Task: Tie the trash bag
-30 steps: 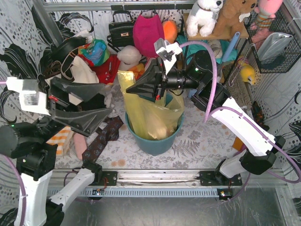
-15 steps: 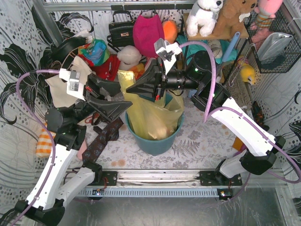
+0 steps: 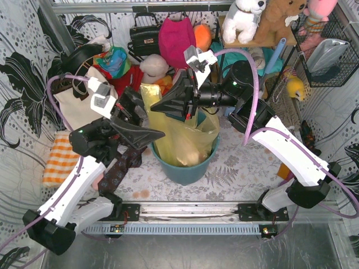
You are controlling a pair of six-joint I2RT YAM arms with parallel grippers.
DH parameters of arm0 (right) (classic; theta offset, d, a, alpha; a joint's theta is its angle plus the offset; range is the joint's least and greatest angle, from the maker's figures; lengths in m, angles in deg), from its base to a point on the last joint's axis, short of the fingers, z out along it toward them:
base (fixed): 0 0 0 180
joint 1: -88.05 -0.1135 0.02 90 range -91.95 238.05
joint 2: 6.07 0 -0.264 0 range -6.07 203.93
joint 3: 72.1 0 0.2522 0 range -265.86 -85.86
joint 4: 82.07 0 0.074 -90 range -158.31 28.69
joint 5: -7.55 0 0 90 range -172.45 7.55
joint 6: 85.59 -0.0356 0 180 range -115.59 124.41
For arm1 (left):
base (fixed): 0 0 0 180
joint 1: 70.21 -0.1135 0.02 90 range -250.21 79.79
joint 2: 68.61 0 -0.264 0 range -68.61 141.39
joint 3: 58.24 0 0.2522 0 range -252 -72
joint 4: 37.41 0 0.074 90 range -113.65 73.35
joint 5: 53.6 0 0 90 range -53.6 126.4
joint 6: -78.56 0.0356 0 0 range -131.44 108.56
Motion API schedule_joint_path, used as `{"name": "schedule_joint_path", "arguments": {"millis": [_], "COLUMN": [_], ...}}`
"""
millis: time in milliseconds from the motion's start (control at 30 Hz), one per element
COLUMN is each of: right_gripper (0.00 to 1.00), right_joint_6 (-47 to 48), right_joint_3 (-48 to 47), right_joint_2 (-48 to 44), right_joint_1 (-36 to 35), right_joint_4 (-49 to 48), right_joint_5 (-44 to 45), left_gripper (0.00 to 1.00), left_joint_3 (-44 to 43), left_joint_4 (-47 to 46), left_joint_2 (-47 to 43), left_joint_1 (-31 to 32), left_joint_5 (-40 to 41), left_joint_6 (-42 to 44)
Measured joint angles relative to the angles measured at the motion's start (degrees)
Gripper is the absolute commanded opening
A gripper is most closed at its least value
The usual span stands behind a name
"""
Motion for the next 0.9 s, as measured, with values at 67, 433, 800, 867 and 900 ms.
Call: {"name": "schedule_joint_path", "arguments": {"millis": [67,433,800,867,900], "right_gripper": [0.00,0.00,0.00,0.00,0.00], "right_joint_6": [0.0,0.0,0.0,0.0,0.0], "right_joint_3": [0.0,0.0,0.2,0.3,0.3], "right_joint_2": [0.0,0.0,0.0,0.0,-0.1], "right_joint_1": [0.0,-0.2,-0.5,-0.5,-0.5], "right_joint_4": [0.0,0.0,0.0,0.0,0.0], "right_joint_5": [0.0,0.2,0.3,0.5,0.7], "left_gripper": [0.86,0.41,0.16,0.17,0.18], "left_joint_3": [0.0,-0.3,1.2,1.5,1.7], "left_joint_4": [-0.2,-4.2,-10.6,-11.8,-12.3], "left_joint_2": [1.4,4.8,6.4,7.0,7.3], "left_joint_1": [1.2,2.9,4.0,4.4,4.6], "left_joint_5": [-1.1,-4.2,-4.2,-4.3,-4.3], "left_joint_6": [-0.4,-4.2,-9.2,-10.2,-10.6]}}
